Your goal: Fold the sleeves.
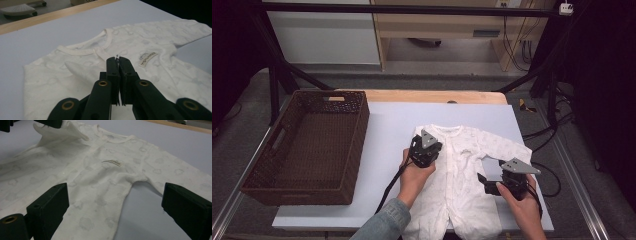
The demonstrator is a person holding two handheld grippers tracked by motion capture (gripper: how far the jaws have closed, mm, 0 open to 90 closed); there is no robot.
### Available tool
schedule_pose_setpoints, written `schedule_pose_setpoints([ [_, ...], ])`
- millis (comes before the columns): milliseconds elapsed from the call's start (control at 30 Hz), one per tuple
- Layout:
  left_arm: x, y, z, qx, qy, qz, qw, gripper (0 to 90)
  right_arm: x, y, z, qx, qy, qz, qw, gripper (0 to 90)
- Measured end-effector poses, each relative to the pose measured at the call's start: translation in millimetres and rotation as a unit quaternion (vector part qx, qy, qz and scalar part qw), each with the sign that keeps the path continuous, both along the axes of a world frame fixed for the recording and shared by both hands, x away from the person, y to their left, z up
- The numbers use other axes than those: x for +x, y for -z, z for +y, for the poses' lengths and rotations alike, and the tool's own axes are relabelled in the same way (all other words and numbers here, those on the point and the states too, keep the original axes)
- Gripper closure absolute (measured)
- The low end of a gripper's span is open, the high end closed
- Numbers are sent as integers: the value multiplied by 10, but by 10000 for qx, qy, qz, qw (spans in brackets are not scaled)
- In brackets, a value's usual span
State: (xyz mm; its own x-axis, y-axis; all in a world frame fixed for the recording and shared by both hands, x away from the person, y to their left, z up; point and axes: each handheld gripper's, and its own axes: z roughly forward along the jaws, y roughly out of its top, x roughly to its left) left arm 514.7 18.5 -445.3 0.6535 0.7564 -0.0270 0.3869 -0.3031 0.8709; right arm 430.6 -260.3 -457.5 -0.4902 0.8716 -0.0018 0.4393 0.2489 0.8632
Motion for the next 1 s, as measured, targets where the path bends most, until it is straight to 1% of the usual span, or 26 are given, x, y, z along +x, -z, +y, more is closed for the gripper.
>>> schedule_pose_setpoints([
  [167,-8,-15,-85,-91,56,39,9999,873,0,2,-1,-5,4,12,10000,81],
  [200,-7,-16,-123,-125,74,63,9999,873,0,2,-2,0,5,15,10000,82],
  [333,-20,-34,-200,-193,134,55,9997,873,4,6,-6,-11,2,10,10000,82],
  [567,-48,-36,-329,-249,212,39,9995,873,5,7,-6,-1,-3,19,10000,81],
  [733,-74,-7,-415,-282,280,82,9992,871,6,8,-6,-10,10,29,10000,81],
  [800,-83,2,-436,-254,296,71,9992,864,9,12,-8,-22,25,38,10000,81],
  [833,-88,17,-451,-262,304,82,9992,852,9,13,-8,-23,25,38,10000,81],
  [867,-93,27,-458,-235,313,91,9992,820,9,13,-9,-30,19,39,10000,80],
  [1000,-134,36,-466,-299,348,175,9988,637,12,17,-5,-39,16,71,10000,80],
])
